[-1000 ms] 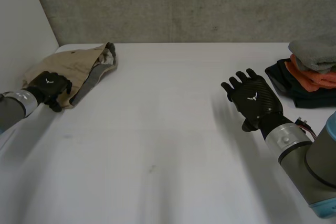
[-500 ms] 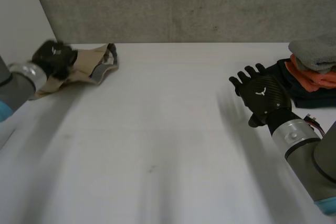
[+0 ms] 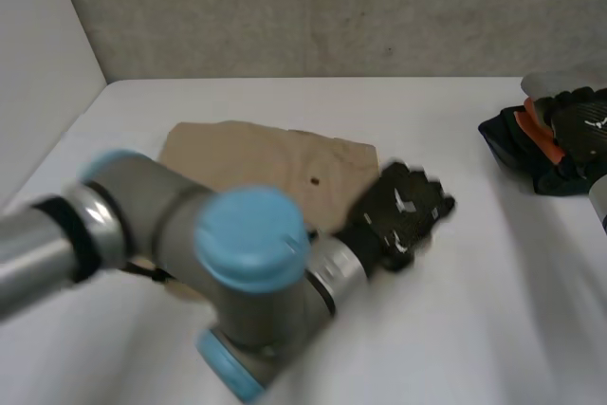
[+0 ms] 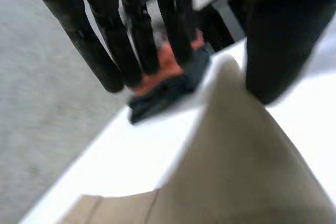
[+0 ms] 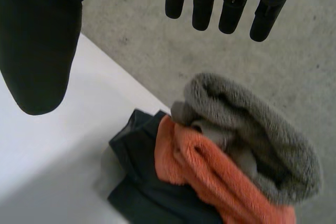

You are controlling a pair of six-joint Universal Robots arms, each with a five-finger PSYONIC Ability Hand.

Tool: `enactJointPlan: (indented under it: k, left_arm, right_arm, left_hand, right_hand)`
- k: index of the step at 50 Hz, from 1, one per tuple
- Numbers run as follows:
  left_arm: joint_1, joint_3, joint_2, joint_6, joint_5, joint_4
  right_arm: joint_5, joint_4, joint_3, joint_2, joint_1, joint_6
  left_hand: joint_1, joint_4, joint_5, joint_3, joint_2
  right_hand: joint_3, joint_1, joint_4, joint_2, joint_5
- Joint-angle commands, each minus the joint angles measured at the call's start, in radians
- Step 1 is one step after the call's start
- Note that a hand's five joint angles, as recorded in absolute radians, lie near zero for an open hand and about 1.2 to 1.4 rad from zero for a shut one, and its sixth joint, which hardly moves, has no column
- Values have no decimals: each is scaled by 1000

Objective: Fold the laundry.

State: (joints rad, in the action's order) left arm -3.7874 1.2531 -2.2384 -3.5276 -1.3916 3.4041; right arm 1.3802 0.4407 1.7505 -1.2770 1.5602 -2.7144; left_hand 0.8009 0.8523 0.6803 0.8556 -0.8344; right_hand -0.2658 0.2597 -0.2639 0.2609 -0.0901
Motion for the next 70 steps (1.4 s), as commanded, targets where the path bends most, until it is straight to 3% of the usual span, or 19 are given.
enactJointPlan:
  k: [1, 7, 14, 22, 29, 33, 40, 49, 53, 54, 59, 64, 68, 70]
  left_arm:
    - [28, 0, 42, -79, -179, -72]
    - [-89, 63, 218, -62, -303, -83]
    - [-251, 236, 361, -60, -323, -135]
    - [-463, 407, 444, -57, -254, -197]
    - [-592, 567, 460, -57, -114, -247]
    - [-617, 640, 488, -63, -50, -250]
    - [-659, 694, 513, -65, -52, -221]
    - [-683, 678, 468, -80, -32, -172]
    - [-683, 657, 416, -112, -33, -160]
    - [-683, 648, 398, -125, -33, -154]
    - [-664, 617, 341, -160, -35, -117]
    - [-638, 589, 273, -229, -56, -85]
    - [-641, 586, 273, -277, -78, -62]
    - [-637, 589, 290, -275, -87, -39]
  right_arm:
    - [2, -83, -35, 34, 14, 2]
    - [-3, -161, -49, 19, 61, -4]
    - [-26, -394, -83, -44, 152, 18]
    - [-47, -643, -144, -18, 277, 28]
    - [-61, -743, -105, -22, 351, 53]
    - [-92, -692, -33, -53, 354, 116]
    - [-135, -532, 110, -59, 382, 186]
    - [-78, -290, 162, 30, 432, 151]
    - [-30, -273, 147, 53, 449, 148]
    - [-18, -269, 146, 53, 454, 143]
    - [-13, -258, 155, 10, 457, 130]
    - [-7, -258, 158, -34, 458, 102]
    - [-1, -267, 150, -50, 460, 85]
    - [5, -276, 146, -59, 460, 81]
  left_hand:
    - [-479, -530, -533, -533, 512]
    - [-537, -589, -591, -592, 571]
    - [-564, -615, -618, -619, 598]
    - [-552, -604, -606, -607, 586]
    - [-239, -290, -293, -294, 272]
    - [-194, -245, -248, -249, 228]
    - [-305, -357, -359, -360, 339]
    - [-326, -377, -380, -381, 360]
    - [-329, -380, -383, -384, 363]
    - [-326, -378, -380, -381, 360]
    - [-288, -340, -342, -343, 322]
    - [-16, -67, -70, -71, 49]
    - [594, 542, 540, 539, -560]
    - [595, 544, 541, 541, -562]
  right_hand:
    - [-14, 21, -16, 19, -16]
    - [35, -29, 34, -31, 34]
    - [62, -56, 60, -57, 61]
    - [59, -53, 57, -54, 58]
    - [38, -32, 37, -34, 37]
    - [-38, 44, -40, 43, -39]
    - [-85, 91, -87, 90, -86]
    - [-384, 390, -386, 389, -385]
    - [-779, 786, -781, 784, -781]
    - [-1068, 1075, -1070, 1073, -1070]
    - [-1130, 1137, -1132, 1135, -1132]
    - [-1130, 1137, -1132, 1135, -1132]
    - [-1130, 1137, -1132, 1135, -1132]
    - [-1130, 1137, -1132, 1135, -1132]
